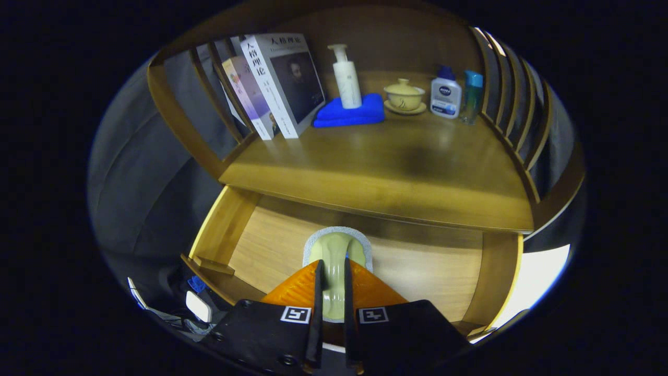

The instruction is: Pull open the drawer, take out the items inside it, and place them on the countertop above the cabinet.

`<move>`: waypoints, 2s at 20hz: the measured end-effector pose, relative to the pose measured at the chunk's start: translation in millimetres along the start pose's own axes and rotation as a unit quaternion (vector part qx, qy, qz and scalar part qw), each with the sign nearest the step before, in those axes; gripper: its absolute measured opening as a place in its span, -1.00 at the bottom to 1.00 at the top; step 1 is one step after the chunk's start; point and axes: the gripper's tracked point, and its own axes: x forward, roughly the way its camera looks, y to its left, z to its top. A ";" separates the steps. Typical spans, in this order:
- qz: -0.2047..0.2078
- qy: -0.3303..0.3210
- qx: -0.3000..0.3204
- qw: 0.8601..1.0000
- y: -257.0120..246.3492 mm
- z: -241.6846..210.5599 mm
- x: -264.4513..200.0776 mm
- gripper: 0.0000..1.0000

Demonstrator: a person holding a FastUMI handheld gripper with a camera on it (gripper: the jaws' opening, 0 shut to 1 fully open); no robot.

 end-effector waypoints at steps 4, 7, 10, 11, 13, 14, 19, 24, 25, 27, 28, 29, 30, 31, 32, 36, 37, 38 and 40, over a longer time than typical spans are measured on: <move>0.002 -0.030 0.017 0.999 -6.7 12.5 -19.7 -0.62; 0.010 -0.048 0.036 0.998 -7.4 26.3 -28.0 -0.61; 0.019 -0.063 0.057 0.996 -5.9 46.3 -34.3 -0.62; 0.019 -0.068 0.058 0.996 -5.7 53.5 -34.4 -0.62; 0.007 -0.079 0.056 0.995 -10.3 69.2 -32.5 -0.62; -0.002 -0.083 0.056 0.995 -14.3 77.5 -30.2 -0.62; -0.022 -0.095 0.073 0.993 -25.1 112.5 -13.2 -0.62; -0.044 -0.088 0.095 0.991 -40.5 143.1 19.4 -0.62; -0.048 -0.086 0.098 0.990 -43.5 147.9 25.1 -0.62; -0.055 -0.085 0.106 0.989 -49.0 158.0 35.8 -0.62; -0.056 -0.082 0.109 0.989 -49.9 161.8 39.4 -0.62; -0.055 -0.079 0.111 0.989 -50.1 164.0 44.4 -0.62; -0.054 -0.076 0.114 0.989 -50.4 165.3 49.2 -0.62; -0.052 -0.074 0.119 0.989 -50.1 165.9 53.5 -0.62; -0.048 -0.072 0.126 0.988 -49.8 167.6 58.0 -0.62; -0.041 -0.075 0.150 0.985 -51.8 168.1 69.5 -0.57; -0.043 -0.076 0.156 0.984 -52.8 166.6 73.3 -0.52; -0.038 -0.079 0.162 0.983 -51.1 165.9 73.4 -0.52; -0.038 -0.079 0.167 0.982 -52.0 160.6 74.9 -0.40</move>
